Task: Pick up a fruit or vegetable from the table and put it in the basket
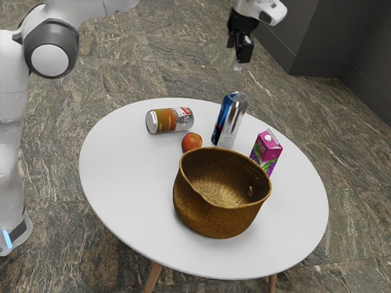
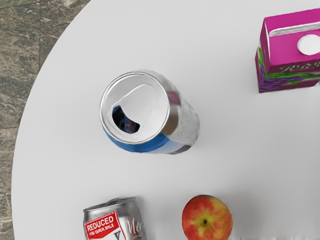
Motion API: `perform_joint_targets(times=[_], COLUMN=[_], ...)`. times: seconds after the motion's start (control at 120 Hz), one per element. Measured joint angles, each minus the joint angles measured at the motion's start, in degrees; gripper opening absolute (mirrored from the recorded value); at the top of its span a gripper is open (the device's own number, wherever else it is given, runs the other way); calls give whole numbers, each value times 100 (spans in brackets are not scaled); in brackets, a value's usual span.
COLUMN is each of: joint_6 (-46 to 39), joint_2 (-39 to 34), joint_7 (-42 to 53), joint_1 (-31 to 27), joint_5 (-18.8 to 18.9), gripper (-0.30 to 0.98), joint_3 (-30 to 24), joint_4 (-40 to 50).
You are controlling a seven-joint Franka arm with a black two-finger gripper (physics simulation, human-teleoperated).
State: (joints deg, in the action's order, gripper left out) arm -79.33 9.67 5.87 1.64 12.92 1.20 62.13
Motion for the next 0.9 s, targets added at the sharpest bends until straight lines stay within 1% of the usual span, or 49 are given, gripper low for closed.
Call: perform_joint_targets(times=[0.158,0.317,0.433,0.583,0.617,0.667,0.75,0.817,0.9], joint_6=[8,81,237,372,363,192,-98,-377,-676], joint_2=[78,76,87,68,-31,-590,-1136,-1283,-1421], joint_7=[43,78,84,67,63,57,54,50,46], joint_1=[15,379,345,600,617,596,404,187,-148], joint_5=[-203,-287,-646,-757,-752,-745,-756,-809,-923], gripper=[69,69,69,69,69,69,69,69,69], joint_3=[-87,-107,-58,-72,-74,-52,-37,-33,-32], joint_4=[19,117,433,679,960,1955,2907,3327,3614])
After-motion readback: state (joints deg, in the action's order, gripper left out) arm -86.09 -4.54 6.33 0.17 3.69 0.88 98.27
